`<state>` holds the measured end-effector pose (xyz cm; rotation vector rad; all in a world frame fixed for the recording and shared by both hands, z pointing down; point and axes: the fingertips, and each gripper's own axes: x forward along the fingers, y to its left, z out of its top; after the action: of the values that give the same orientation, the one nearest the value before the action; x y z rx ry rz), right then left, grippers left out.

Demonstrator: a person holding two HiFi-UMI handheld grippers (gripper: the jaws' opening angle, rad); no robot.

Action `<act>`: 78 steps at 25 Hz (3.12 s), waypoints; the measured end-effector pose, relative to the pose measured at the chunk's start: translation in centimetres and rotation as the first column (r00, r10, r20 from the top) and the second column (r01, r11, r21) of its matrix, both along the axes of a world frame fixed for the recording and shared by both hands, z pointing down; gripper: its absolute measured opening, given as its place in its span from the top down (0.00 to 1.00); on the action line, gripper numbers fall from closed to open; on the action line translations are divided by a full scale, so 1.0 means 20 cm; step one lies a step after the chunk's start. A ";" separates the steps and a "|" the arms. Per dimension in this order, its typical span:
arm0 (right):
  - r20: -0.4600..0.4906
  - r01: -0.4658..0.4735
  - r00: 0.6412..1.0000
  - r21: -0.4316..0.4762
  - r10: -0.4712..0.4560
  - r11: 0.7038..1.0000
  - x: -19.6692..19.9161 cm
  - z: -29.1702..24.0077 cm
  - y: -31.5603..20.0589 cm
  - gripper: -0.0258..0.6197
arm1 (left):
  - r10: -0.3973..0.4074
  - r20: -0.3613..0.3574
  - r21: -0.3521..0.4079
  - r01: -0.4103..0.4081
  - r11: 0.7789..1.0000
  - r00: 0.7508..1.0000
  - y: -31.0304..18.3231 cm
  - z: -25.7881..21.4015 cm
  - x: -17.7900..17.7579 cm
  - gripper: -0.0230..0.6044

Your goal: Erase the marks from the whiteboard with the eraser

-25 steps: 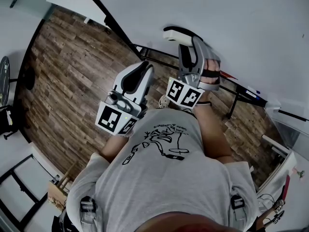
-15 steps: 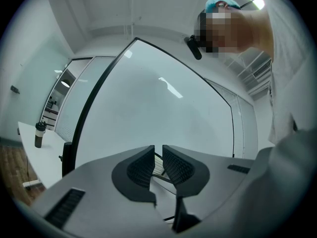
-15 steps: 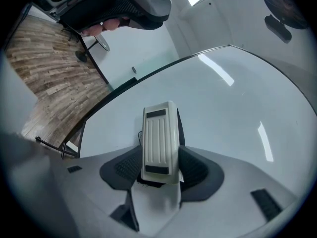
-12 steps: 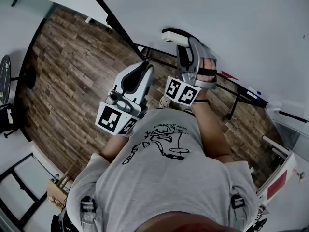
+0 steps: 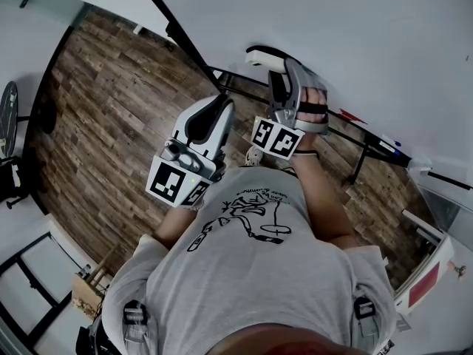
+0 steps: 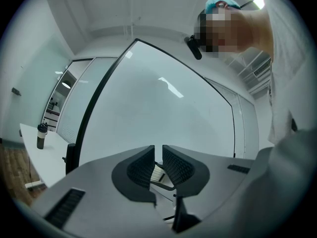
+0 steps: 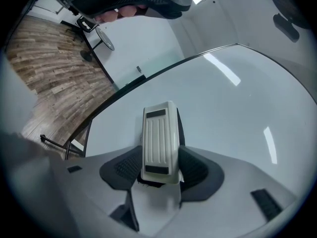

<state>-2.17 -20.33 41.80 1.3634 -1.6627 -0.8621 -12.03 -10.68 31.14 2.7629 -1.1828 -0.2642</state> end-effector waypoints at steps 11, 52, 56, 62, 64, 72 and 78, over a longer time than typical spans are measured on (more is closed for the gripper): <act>-0.037 0.012 0.999 -0.049 -0.013 0.999 -0.06 0.13 -0.02 0.59 | -0.024 0.001 -0.006 0.024 1.000 1.000 0.01 0.00 -0.06 0.87; 0.064 0.032 0.998 -0.134 -0.023 0.991 -0.09 0.01 0.06 0.59 | -0.007 -0.032 -0.002 0.007 1.000 0.999 -0.02 0.00 -0.07 0.87; 0.079 0.018 0.997 -0.071 -0.012 0.997 -0.05 -0.10 0.05 0.59 | -0.015 -0.030 0.000 0.015 1.000 0.999 -0.02 0.00 -0.08 0.87; 0.053 0.001 0.999 0.002 -0.001 1.000 -0.03 -0.19 -0.01 0.59 | -0.022 -0.033 -0.008 0.021 1.000 0.999 -0.01 0.00 -0.08 0.87; 0.039 -0.003 0.999 0.013 0.003 1.000 -0.03 -0.17 -0.02 0.59 | -0.024 -0.032 -0.009 0.024 1.000 0.999 -0.01 0.01 -0.08 0.87; 0.001 0.012 1.000 0.016 -0.012 1.000 -0.10 -0.10 -0.04 0.59 | -0.030 -0.026 -0.006 0.030 1.000 0.999 -0.02 0.01 -0.09 0.87; -0.026 0.042 0.999 -0.021 -0.043 0.999 -0.16 0.03 -0.06 0.59 | -0.039 -0.021 0.000 0.039 0.999 0.999 -0.01 0.00 -0.08 0.87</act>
<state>-5.40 -21.58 42.32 1.3023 -1.6812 -0.8817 -13.61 -10.95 31.17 2.7328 -1.2330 -0.2969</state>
